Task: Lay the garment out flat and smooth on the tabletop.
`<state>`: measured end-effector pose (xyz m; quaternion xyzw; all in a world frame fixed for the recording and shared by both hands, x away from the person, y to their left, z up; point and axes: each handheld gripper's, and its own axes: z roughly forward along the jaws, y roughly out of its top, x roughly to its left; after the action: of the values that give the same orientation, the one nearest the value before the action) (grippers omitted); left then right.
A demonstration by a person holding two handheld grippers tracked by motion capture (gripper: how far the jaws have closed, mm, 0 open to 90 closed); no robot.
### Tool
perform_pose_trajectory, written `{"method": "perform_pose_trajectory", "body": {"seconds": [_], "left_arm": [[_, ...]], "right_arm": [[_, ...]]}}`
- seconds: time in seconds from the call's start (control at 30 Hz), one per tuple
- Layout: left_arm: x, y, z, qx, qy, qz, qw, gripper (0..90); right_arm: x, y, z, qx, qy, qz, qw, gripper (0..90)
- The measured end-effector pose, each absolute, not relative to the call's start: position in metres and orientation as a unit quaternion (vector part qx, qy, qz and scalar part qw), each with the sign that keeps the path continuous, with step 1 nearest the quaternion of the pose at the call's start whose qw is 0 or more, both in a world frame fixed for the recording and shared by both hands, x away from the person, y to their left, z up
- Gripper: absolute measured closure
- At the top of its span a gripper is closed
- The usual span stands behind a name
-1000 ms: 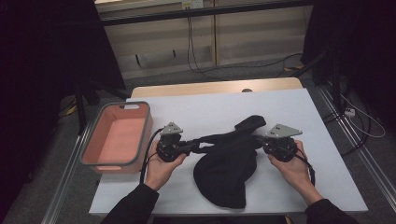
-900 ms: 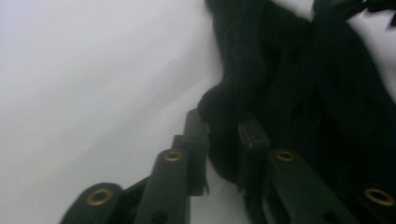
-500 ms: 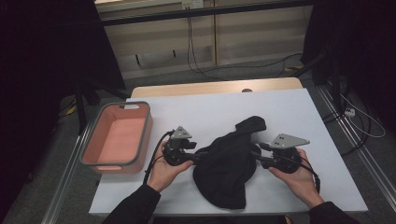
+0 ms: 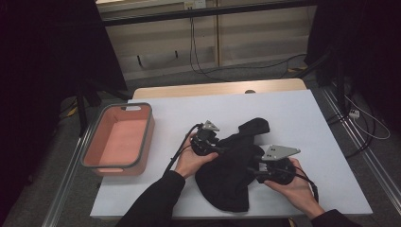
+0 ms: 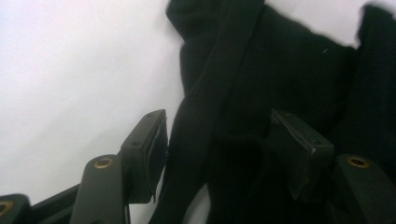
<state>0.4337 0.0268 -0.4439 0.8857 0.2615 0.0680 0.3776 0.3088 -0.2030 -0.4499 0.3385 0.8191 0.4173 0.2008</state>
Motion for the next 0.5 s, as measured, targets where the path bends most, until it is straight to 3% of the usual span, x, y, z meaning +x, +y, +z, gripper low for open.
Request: {"method": "perform_pose_trajectory", "body": {"seconds": [0.1,0.17,0.23,0.33,0.5], "left_arm": [[0.437,0.023,-0.45,0.888,0.266,0.041,0.373,45.0],[0.434,0.022,-0.453,0.89,0.263,0.024,0.371,62.3],[0.431,0.025,-0.45,0.894,0.26,0.028,0.363,69.7],[0.429,0.033,-0.446,0.897,0.259,0.03,0.356,74.9],[0.419,0.054,-0.442,0.89,0.277,0.029,0.36,75.9]], "right_arm": [[0.311,-0.198,-0.454,0.336,0.823,0.413,0.197,47.3],[0.312,-0.196,-0.455,0.336,0.825,0.41,0.196,47.0],[0.312,-0.194,-0.457,0.338,0.826,0.409,0.193,47.4],[0.314,-0.191,-0.462,0.338,0.831,0.4,0.191,50.1],[0.317,-0.185,-0.464,0.333,0.837,0.39,0.192,59.3]]}}
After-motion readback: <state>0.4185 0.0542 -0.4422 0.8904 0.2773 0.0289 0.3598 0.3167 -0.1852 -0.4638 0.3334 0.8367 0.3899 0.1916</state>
